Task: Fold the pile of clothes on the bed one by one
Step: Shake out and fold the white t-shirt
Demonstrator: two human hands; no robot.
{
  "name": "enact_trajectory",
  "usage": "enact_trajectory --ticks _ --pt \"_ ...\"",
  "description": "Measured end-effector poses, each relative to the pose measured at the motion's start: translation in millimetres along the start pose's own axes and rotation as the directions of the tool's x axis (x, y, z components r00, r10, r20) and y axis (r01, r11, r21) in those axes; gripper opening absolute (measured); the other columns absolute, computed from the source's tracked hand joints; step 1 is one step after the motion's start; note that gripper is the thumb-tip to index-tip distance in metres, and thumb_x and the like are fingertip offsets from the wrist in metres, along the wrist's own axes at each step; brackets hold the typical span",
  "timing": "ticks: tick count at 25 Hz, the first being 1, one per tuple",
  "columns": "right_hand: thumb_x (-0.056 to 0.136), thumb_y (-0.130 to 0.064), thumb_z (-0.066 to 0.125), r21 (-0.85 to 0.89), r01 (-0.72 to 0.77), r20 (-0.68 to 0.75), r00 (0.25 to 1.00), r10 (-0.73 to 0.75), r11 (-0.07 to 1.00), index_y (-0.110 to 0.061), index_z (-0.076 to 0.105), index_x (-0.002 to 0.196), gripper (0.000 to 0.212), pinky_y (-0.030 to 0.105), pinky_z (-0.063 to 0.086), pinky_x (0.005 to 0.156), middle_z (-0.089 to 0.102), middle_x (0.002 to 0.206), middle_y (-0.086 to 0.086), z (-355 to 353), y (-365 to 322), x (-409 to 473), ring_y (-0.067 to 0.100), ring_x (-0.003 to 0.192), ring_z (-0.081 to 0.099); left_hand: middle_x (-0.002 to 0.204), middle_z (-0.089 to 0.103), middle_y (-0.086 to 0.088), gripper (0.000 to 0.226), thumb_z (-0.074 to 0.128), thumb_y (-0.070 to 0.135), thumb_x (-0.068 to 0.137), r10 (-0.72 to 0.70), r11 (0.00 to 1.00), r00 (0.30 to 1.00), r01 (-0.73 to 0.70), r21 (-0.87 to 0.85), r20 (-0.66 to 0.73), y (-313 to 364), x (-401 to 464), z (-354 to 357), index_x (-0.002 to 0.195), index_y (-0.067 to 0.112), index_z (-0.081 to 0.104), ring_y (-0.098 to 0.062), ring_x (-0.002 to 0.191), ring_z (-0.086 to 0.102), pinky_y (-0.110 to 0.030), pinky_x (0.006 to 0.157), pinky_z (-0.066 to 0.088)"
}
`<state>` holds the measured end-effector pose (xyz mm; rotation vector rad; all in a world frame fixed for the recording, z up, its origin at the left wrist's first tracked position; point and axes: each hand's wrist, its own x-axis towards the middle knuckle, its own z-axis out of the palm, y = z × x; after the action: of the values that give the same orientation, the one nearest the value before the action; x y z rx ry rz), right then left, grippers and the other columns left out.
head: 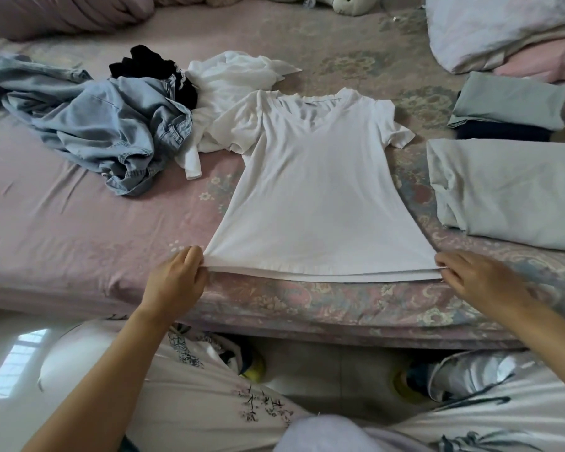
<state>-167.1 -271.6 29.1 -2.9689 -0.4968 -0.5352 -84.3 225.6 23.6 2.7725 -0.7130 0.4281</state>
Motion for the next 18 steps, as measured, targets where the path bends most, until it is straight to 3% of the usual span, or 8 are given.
enact_trajectory --ticks 2,5,8,10,14,16,18 --pt "0.084 -0.017 0.049 -0.035 0.038 0.009 0.999 -0.038 0.999 -0.017 0.050 0.097 0.013 0.036 0.050 0.048 0.064 0.075 0.011 -3 11 -8 0.033 0.060 0.062 0.066 0.052 -0.008 0.013 0.041 0.021 0.080 0.081 0.994 0.997 -0.082 0.079 0.009 -1 -7 -5 0.075 0.009 0.042 -0.029 0.047 0.050 -0.025 0.034 0.032" --pt "0.079 -0.005 0.063 -0.058 0.089 0.047 0.995 -0.086 0.994 -0.016 0.048 0.100 0.028 0.041 0.052 0.047 0.062 0.073 0.012 1 12 -16 0.034 0.060 0.061 0.072 0.054 -0.010 0.013 0.043 0.016 0.080 0.172 0.980 0.985 -0.172 0.096 0.005 -6 -8 -3 0.073 0.006 0.047 -0.030 0.051 0.052 -0.028 0.033 0.037" --pt "0.086 -0.015 0.041 -0.038 0.113 0.026 0.993 -0.112 0.993 -0.014 0.050 0.098 0.015 0.041 0.052 0.051 0.062 0.073 0.011 1 18 -20 0.032 0.062 0.061 0.077 0.055 -0.010 0.012 0.044 0.015 0.080 0.236 0.970 0.971 -0.237 0.060 0.029 -13 -5 -2 0.074 0.007 0.050 -0.030 0.057 0.054 -0.031 0.035 0.043" --pt "0.084 -0.016 0.041 -0.043 0.140 0.041 0.989 -0.139 0.989 -0.015 0.049 0.097 0.016 0.041 0.051 0.049 0.062 0.072 0.010 1 21 -25 0.032 0.061 0.061 0.080 0.054 -0.008 0.008 0.045 0.018 0.079 0.302 0.951 0.949 -0.307 0.037 0.092 -17 -12 2 0.079 0.011 0.049 -0.027 0.061 0.055 -0.031 0.034 0.044" --pt "0.065 0.001 0.070 -0.069 0.071 0.168 0.984 -0.059 0.995 -0.009 0.062 0.084 0.022 0.037 0.047 0.043 0.060 0.068 0.008 2 12 -16 0.030 0.057 0.059 0.081 0.052 -0.007 0.015 0.044 0.021 0.080 0.275 0.960 0.943 -0.281 0.011 0.186 -13 -9 4 0.078 0.009 0.053 -0.026 0.064 0.055 -0.030 0.036 0.043" --pt "0.074 -0.011 0.056 -0.088 0.082 0.146 0.987 -0.069 0.993 -0.010 0.062 0.082 0.010 0.037 0.048 0.052 0.060 0.075 0.009 -5 9 -6 0.032 0.063 0.059 0.081 0.053 -0.006 0.018 0.044 0.022 0.079 0.275 0.960 0.941 -0.280 -0.004 0.196 -14 -5 -6 0.078 0.009 0.056 -0.026 0.066 0.057 -0.032 0.041 0.046" --pt "0.080 -0.015 0.039 -0.079 0.075 0.049 0.996 -0.071 0.994 -0.007 0.065 0.084 0.027 0.042 0.049 0.064 0.061 0.088 0.015 -7 0 10 0.036 0.076 0.060 0.084 0.055 -0.007 0.025 0.046 0.027 0.081 0.289 0.956 0.946 -0.292 0.000 0.144 -10 3 -16 0.080 0.009 0.063 -0.027 0.069 0.058 -0.036 0.053 0.051"
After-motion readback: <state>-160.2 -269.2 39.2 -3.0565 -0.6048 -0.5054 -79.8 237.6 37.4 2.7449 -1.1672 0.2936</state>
